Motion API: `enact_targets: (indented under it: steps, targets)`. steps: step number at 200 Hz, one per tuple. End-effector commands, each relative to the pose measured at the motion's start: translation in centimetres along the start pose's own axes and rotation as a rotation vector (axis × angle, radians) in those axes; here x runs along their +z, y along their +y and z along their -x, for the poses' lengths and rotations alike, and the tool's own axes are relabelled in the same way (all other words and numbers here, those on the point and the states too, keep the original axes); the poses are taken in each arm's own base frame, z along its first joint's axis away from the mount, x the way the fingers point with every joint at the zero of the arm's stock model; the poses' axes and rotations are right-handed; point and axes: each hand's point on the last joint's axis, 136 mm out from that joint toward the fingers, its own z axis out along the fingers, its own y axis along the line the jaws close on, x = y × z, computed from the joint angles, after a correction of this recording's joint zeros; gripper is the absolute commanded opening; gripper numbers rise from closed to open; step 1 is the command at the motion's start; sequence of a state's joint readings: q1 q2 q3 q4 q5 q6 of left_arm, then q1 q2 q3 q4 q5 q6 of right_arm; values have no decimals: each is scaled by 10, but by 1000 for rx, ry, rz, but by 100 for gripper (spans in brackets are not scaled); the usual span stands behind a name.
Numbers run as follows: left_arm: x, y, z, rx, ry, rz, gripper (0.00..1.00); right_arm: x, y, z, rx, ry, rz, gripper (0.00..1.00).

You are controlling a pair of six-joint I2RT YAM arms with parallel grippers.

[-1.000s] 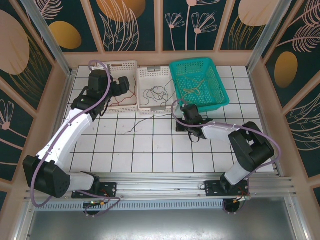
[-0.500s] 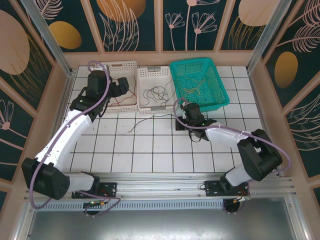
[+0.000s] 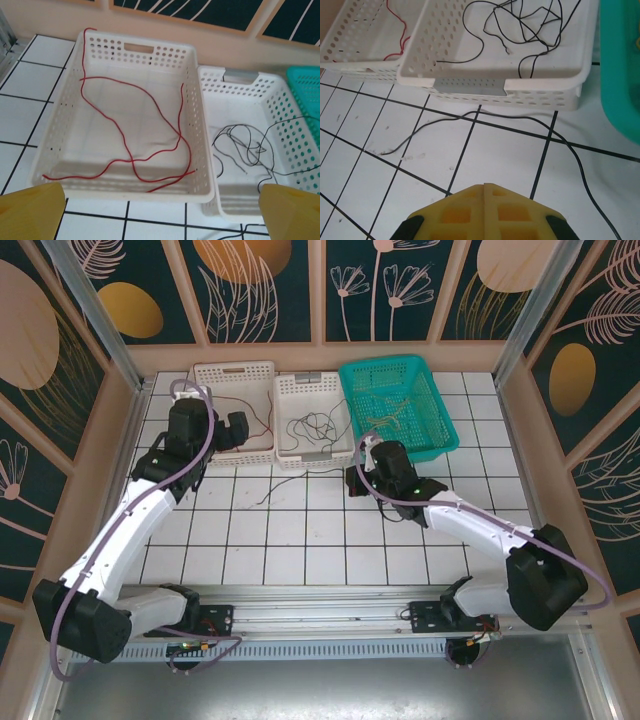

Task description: Untangle the cables

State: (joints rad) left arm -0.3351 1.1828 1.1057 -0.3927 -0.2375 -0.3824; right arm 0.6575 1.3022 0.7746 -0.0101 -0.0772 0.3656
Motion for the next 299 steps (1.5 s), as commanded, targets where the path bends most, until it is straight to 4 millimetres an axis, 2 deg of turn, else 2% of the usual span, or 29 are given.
enact_targets:
  steps: [1, 12, 29, 49, 71, 96, 117, 148, 166, 178, 195, 215, 251, 265, 299]
  targets:
    - [0, -1, 2, 19, -30, -7, 99, -2, 1, 3, -47, 13, -20, 1]
    - [2, -1, 0, 21, -24, -2, 99, 4, -9, -6, -47, 53, -65, 14]
    - [5, -1, -1, 28, -20, 0, 99, 12, -26, -24, -36, 103, -129, 43]
    - [5, 0, -3, 27, -21, 0, 98, 17, -44, -38, -15, 130, -195, 59]
    - [7, 0, -7, 27, -16, -4, 99, 21, -65, -45, 11, 145, -264, 64]
    - [8, -1, -8, 28, -10, -8, 98, 33, -82, -56, 31, 190, -302, 65]
    - [8, 1, -8, 26, -15, -1, 99, 42, -91, -69, 31, 237, -334, 64]
    - [8, 3, -11, 30, -13, 6, 98, 45, -105, -81, 29, 270, -393, 64]
    - [10, 1, -11, 33, -10, 4, 99, 47, -104, -82, 28, 277, -384, 59]
    - [10, 2, -11, 33, -8, 5, 98, 49, -101, -82, 30, 278, -368, 48]
    - [10, 2, -11, 33, -10, 5, 99, 51, -98, -83, 34, 280, -349, 27]
    - [9, 3, -11, 36, -13, 11, 98, 51, -94, -84, 32, 289, -330, 14]
    - [8, 4, -11, 36, -15, 10, 99, 50, -86, -81, 29, 287, -287, 4]
    - [8, 3, -11, 38, -15, 10, 98, 49, -76, -80, 35, 294, -239, 0]
    - [8, 4, -11, 38, -17, 10, 99, 38, -51, -67, 27, 261, -146, 0]
